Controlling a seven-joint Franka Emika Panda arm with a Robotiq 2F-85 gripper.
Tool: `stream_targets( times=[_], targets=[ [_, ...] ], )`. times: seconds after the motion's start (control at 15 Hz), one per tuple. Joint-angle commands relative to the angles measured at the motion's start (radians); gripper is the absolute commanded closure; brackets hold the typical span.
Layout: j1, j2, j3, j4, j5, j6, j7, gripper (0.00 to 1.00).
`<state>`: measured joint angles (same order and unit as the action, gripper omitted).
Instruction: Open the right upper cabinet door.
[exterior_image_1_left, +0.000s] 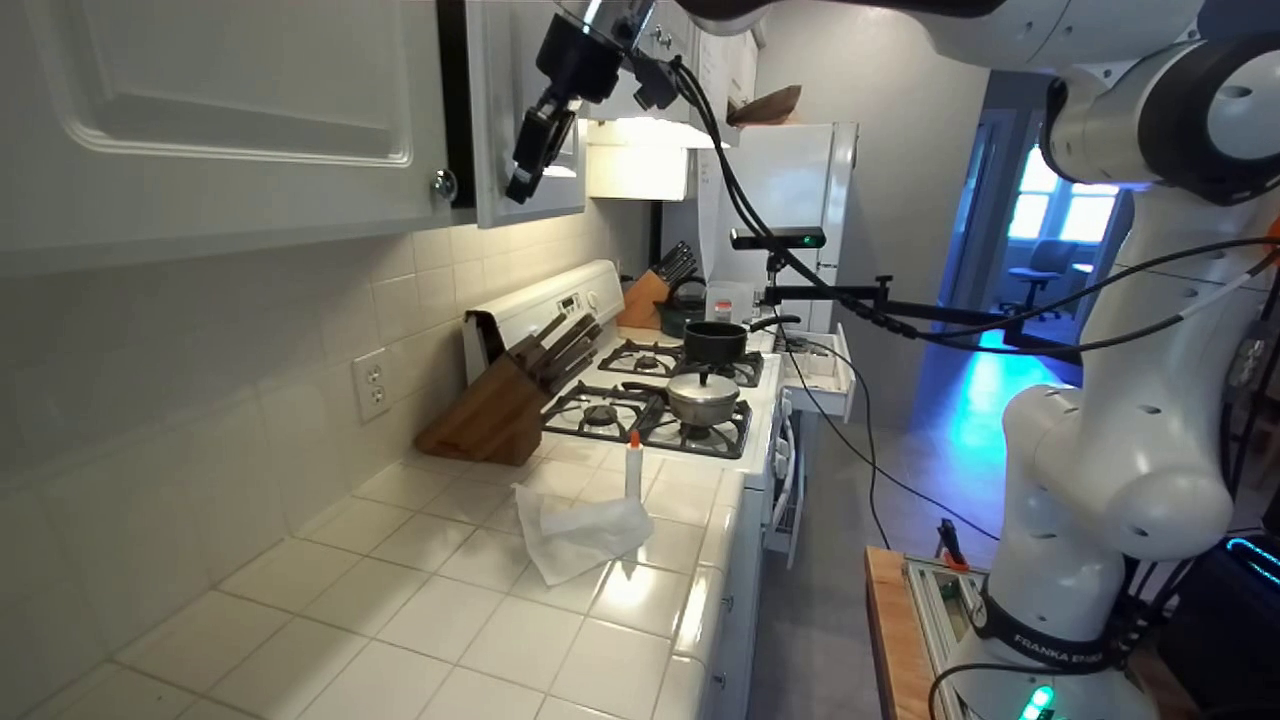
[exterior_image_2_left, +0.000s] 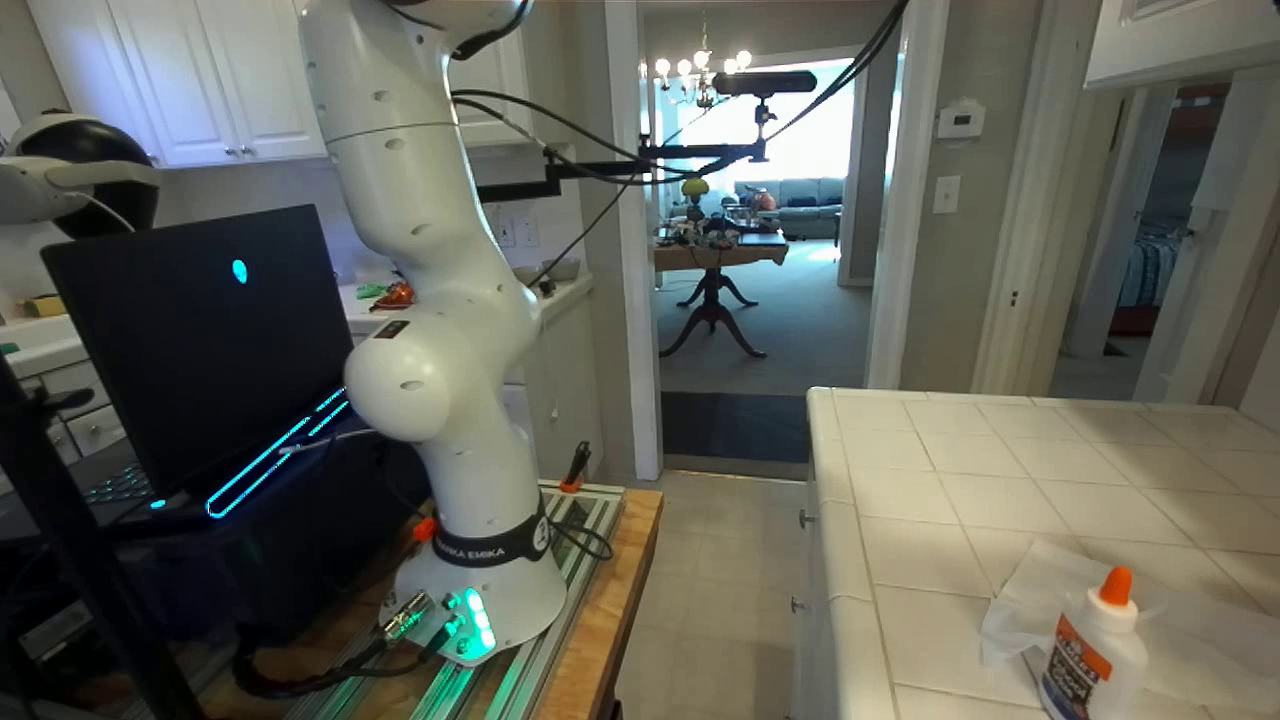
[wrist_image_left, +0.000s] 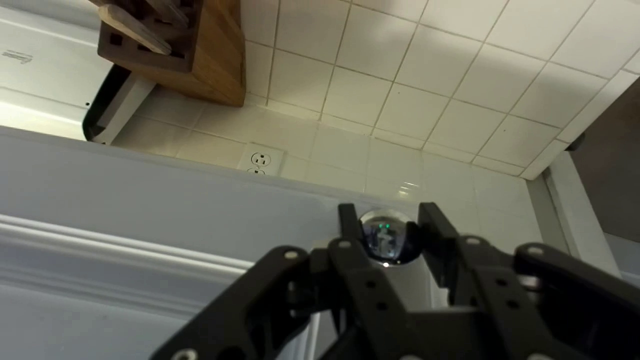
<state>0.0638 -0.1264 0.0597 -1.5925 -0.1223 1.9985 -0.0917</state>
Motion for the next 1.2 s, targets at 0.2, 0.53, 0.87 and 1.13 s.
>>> stream_targets(
  times=[0.2, 0.53, 0.87, 1.13],
  targets=[
    [-0.022, -0.162, -0.024, -0.175, 0.003, -0.029, 0.007, 0.91],
    [-0.031, -0.252, -0.047, -0.268, 0.022, -0.026, -0.001, 0.91],
    [-0.037, -0.332, -0.066, -0.335, 0.033, -0.024, 0.0, 0.91],
    [-0.045, -0.376, -0.077, -0.364, 0.031, -0.037, 0.008, 0.91]
  ],
)
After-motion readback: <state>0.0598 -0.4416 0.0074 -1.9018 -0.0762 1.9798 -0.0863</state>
